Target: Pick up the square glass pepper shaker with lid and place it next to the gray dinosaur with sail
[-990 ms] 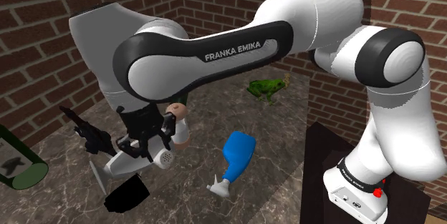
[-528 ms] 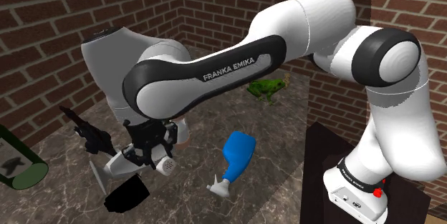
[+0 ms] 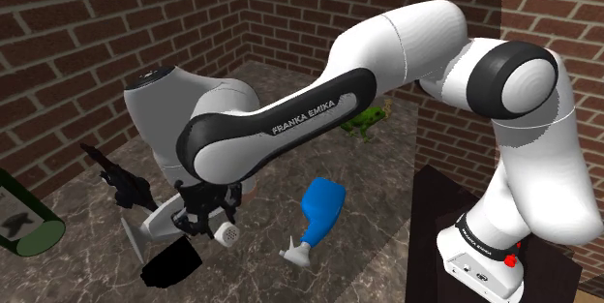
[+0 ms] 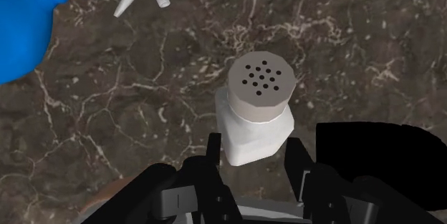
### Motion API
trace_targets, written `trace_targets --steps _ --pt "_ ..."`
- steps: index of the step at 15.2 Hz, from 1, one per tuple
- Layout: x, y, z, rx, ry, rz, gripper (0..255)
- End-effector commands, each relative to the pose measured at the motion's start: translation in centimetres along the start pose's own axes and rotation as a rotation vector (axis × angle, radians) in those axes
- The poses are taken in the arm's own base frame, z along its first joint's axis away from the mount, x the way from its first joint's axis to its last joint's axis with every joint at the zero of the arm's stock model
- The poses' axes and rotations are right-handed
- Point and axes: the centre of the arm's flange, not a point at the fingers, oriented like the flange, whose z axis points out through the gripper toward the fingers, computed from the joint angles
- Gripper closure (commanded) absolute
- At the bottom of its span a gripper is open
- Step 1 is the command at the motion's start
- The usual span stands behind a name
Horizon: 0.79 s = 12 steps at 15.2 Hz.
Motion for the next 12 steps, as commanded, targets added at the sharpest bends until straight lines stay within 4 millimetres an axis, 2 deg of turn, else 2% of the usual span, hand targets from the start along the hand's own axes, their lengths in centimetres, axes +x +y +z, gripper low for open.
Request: trace_targets --steps 1,3,10,11,12 --pt "0.25 -0.03 1.08 0.001 0.0 0.0 255" --pt "0.43 -0.08 2.07 0.001 0.0 0.0 255" --pt "0.43 -0.08 2.07 0.001 0.0 0.0 255" --pt "0.43 -0.08 2.07 0.001 0.0 0.0 0" --pt "0.43 -0.08 2.07 0.001 0.0 0.0 0"
